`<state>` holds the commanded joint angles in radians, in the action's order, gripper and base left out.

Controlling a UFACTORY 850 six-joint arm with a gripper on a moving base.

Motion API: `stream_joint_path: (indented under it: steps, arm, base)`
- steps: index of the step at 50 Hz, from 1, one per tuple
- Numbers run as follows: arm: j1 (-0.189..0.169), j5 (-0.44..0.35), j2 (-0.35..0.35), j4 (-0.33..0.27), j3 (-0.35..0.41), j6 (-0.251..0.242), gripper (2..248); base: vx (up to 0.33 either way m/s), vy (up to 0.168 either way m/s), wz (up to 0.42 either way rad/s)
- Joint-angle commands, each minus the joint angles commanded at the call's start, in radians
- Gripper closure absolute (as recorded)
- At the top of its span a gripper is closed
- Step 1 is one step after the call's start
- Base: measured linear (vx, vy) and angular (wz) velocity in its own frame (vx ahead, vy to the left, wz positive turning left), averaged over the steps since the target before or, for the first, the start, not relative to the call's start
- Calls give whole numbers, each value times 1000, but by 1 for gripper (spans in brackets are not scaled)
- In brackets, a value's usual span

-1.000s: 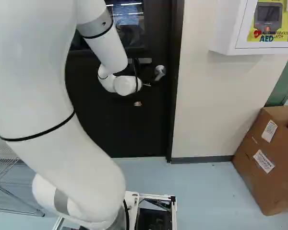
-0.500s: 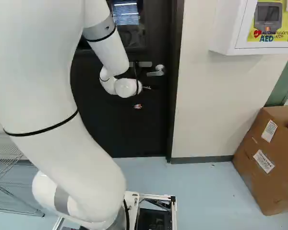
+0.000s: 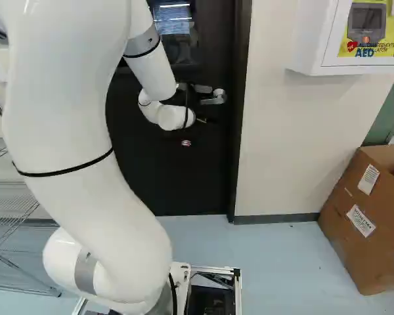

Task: Open the door and move inside

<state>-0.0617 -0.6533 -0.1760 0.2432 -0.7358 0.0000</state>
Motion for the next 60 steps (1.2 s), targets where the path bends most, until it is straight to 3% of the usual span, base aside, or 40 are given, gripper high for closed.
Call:
stream_joint_path:
  steps: [10, 15, 45, 60]
  arm:
    - [21, 0, -39, 100, -44, 0, 3]
    - [32, 0, -58, 122, -66, 0, 3]
    - [92, 0, -173, 132, -201, 0, 3]
    - [105, 0, -238, 132, -281, 0, 3]
  base:
    - [0, 0, 0]
    - [0, 0, 0]
    - [0, 0, 0]
    - [0, 0, 0]
